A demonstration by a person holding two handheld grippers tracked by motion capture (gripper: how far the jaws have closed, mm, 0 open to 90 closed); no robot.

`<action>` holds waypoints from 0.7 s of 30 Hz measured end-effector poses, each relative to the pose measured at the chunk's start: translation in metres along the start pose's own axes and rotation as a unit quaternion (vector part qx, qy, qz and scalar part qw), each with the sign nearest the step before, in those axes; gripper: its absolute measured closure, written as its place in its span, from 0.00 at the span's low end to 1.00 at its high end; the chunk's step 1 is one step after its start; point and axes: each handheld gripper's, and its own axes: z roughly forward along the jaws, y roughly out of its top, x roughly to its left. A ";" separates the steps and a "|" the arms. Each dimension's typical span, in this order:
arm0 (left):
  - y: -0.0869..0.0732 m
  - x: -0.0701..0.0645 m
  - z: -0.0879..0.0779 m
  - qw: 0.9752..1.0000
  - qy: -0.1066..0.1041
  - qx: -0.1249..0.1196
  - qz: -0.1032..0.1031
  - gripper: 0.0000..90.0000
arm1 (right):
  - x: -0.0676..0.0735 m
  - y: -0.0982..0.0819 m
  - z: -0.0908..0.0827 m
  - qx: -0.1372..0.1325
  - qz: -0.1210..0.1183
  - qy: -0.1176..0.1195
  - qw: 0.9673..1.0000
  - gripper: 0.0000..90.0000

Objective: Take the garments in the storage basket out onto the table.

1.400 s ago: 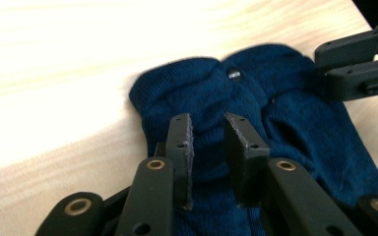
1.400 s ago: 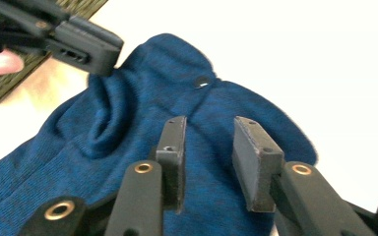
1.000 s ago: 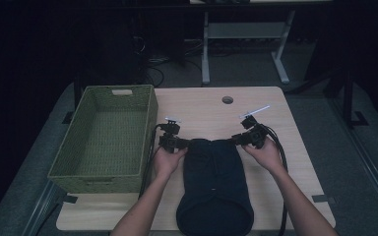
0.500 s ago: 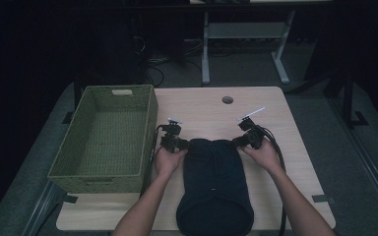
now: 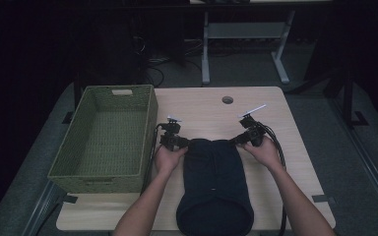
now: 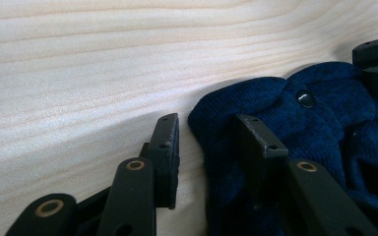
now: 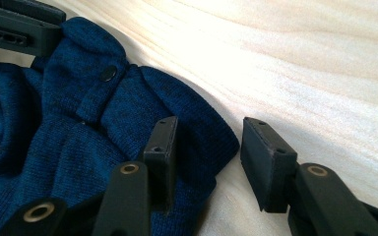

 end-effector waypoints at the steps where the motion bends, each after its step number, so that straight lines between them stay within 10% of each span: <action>1: 0.000 0.000 0.000 1.000 -0.003 -0.001 0.000 0.68 | -0.001 0.000 0.001 0.001 -0.001 0.002 1.000 0.64; 21: 0.007 -0.010 0.006 0.999 -0.001 0.019 0.032 0.81 | 0.007 0.004 0.007 0.019 -0.008 -0.026 0.999 0.71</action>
